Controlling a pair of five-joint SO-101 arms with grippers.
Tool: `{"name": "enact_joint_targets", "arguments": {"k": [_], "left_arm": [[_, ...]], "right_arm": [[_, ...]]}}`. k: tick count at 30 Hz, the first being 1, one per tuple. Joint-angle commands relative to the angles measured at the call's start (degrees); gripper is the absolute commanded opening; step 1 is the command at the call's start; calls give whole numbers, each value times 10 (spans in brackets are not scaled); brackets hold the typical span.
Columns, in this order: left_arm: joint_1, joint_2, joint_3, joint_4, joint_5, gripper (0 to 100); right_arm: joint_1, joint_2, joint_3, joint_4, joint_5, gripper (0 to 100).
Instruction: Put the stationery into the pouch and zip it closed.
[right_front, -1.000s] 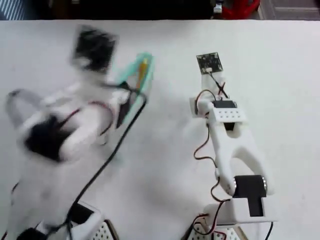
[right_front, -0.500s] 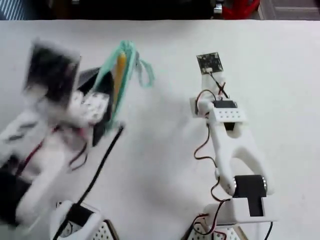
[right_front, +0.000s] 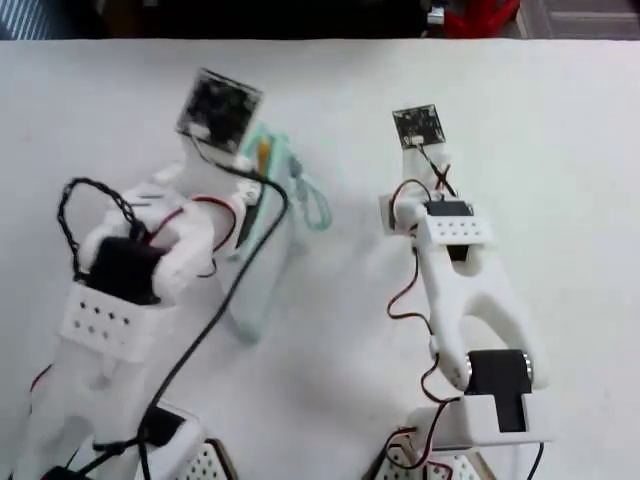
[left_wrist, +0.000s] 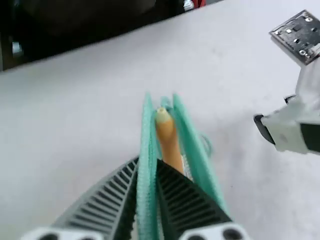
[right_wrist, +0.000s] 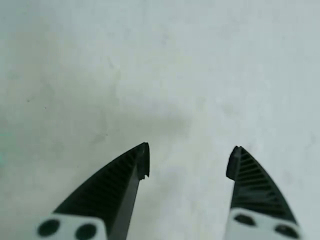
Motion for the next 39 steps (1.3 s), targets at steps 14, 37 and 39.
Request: {"name": "enact_joint_targets", "arguments": {"k": [14, 37, 39], "left_arm": [[63, -6, 216, -171, -127, 22], [54, -21, 162, -134, -80, 22], [40, -2, 213, -183, -123, 22]], "right_arm": [[-4, -30, -4, -2, -3, 258], [25, -62, -3, 0, -4, 121], [25, -62, -2, 0, -4, 119]]}}
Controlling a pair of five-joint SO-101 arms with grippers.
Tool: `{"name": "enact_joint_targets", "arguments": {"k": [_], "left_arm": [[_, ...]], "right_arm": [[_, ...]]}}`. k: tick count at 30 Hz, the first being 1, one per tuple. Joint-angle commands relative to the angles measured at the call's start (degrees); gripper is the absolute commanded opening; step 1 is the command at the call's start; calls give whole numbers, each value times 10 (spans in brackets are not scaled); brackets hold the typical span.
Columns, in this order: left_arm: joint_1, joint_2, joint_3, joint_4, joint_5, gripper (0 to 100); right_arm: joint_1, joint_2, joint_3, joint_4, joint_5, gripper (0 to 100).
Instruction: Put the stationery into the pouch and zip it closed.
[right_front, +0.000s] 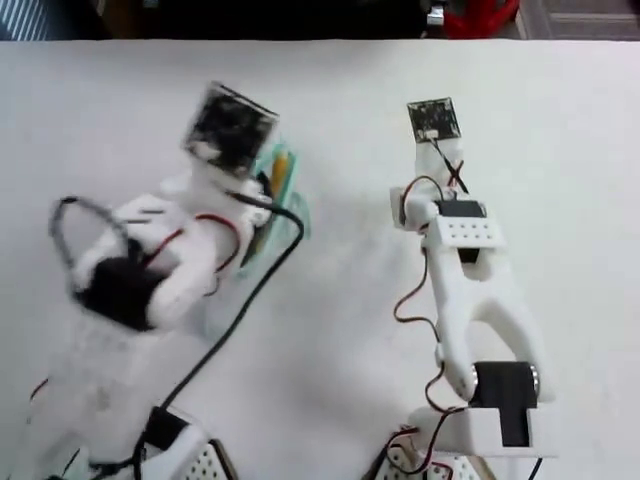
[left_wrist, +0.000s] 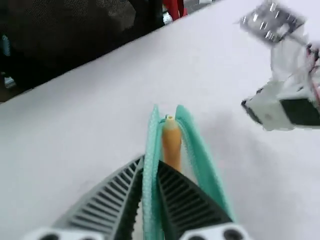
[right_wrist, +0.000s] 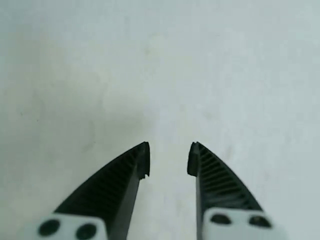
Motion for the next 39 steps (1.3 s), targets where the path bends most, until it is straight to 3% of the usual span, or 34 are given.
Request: {"name": "enact_joint_targets", "arguments": {"k": [1, 6, 13, 18, 25, 32, 39], "left_arm": [[-25, 22, 111, -102, -50, 22], [-68, -25, -65, 13, 18, 22], [43, -35, -284, 120, 18, 22], [47, 45, -290, 141, 20, 22], [44, 160, -215, 77, 20, 22], [43, 145, -151, 46, 18, 22], [42, 65, -113, 47, 17, 23]], "right_arm": [[5, -28, -2, 0, -4, 119], [3, -28, -2, 1, -4, 119], [37, -33, -7, -3, -5, 119], [92, -34, -16, -26, -64, 119], [102, -34, -47, 0, -68, 119], [97, -34, -224, 203, 7, 116], [22, -33, -600, 528, 46, 115]]}}
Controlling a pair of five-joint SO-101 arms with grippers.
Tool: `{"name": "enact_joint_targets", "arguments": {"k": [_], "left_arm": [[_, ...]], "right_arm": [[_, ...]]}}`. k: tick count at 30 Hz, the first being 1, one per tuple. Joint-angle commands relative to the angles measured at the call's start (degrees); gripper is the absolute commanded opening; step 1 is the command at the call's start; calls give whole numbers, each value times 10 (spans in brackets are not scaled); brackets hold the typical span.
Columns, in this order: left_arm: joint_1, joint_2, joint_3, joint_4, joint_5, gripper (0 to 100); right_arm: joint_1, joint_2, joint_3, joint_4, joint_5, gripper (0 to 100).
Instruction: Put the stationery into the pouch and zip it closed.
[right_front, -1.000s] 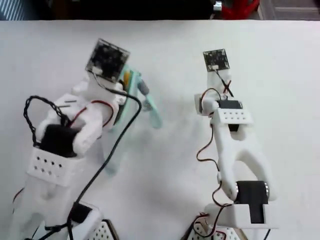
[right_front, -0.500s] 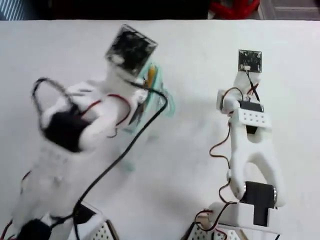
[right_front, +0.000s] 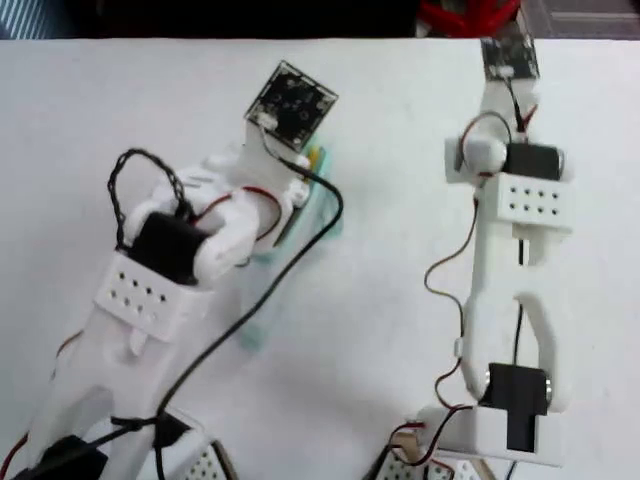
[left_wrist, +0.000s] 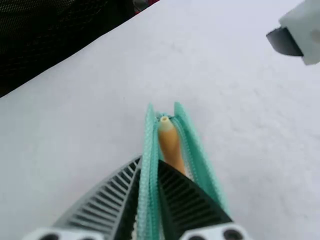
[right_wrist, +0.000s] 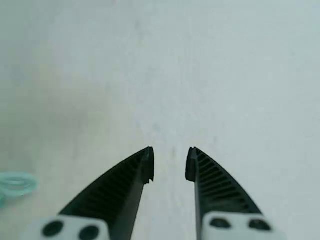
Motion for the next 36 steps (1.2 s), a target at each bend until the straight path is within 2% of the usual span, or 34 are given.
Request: {"name": "enact_joint_targets", "arguments": {"k": [1, 3, 5, 12, 20, 23, 28, 32, 36], "left_arm": [[-4, -63, 24, -5, 4, 23], [-22, -102, 46, -8, 4, 23], [-46, -144, 65, -9, 3, 23], [-92, -259, 148, -33, 3, 23], [-93, -305, 277, -116, 4, 23], [-94, -317, 292, -123, 4, 23], [-94, -352, 292, -122, 4, 23], [-94, -375, 295, -122, 4, 23], [-94, -377, 296, -122, 4, 23]], "right_arm": [[-51, -26, -265, 172, 17, 115], [-84, -22, -387, 247, 17, 115], [-118, -36, -430, 255, 16, 115], [-260, -116, -306, 252, 16, 115], [-350, -127, -287, 251, 19, 115], [-395, -126, -286, 251, 67, 119], [-426, -123, -299, 243, 105, 126], [-436, -100, -302, 235, 121, 204], [-438, -52, -303, 208, 126, 188]]}}
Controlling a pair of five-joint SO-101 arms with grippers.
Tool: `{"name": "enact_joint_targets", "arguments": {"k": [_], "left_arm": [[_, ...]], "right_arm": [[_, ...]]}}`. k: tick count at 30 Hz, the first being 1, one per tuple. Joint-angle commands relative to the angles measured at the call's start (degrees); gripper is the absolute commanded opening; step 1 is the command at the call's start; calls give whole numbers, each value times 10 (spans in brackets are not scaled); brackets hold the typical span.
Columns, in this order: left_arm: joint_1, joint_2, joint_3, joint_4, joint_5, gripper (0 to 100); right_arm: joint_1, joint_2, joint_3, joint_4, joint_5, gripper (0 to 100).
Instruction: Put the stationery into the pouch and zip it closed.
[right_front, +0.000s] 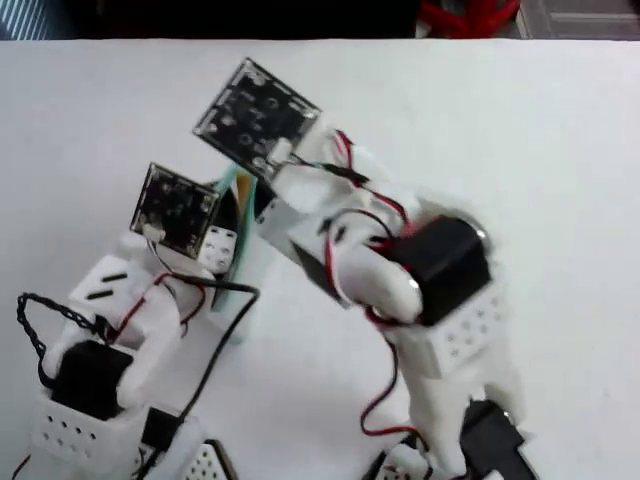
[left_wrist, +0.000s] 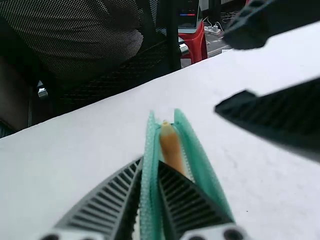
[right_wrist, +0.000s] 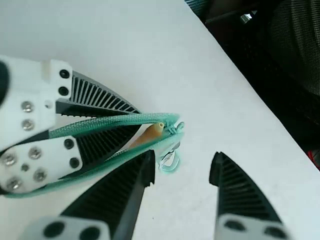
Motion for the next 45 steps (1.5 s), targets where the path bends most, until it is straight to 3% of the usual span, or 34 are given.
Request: {"name": "enact_joint_targets", "arguments": {"k": [1, 18, 26, 35, 41, 45], "left_arm": [[-6, -11, 2, -11, 3, 23], [-4, -11, 5, -11, 4, 23], [-5, -13, 50, -62, 4, 23], [-3, -14, 46, -62, 5, 23], [-5, -14, -20, -40, 6, 29], [-6, -14, -74, 4, 6, 103]], "right_arm": [[-7, 32, -20, -36, 10, 188], [-15, 108, -45, -30, 41, 184], [-11, 130, -55, -30, 70, 67], [8, 138, -48, -66, 84, 18], [44, 162, -25, -94, 80, 19], [59, 167, -26, -94, 68, 19]]}}
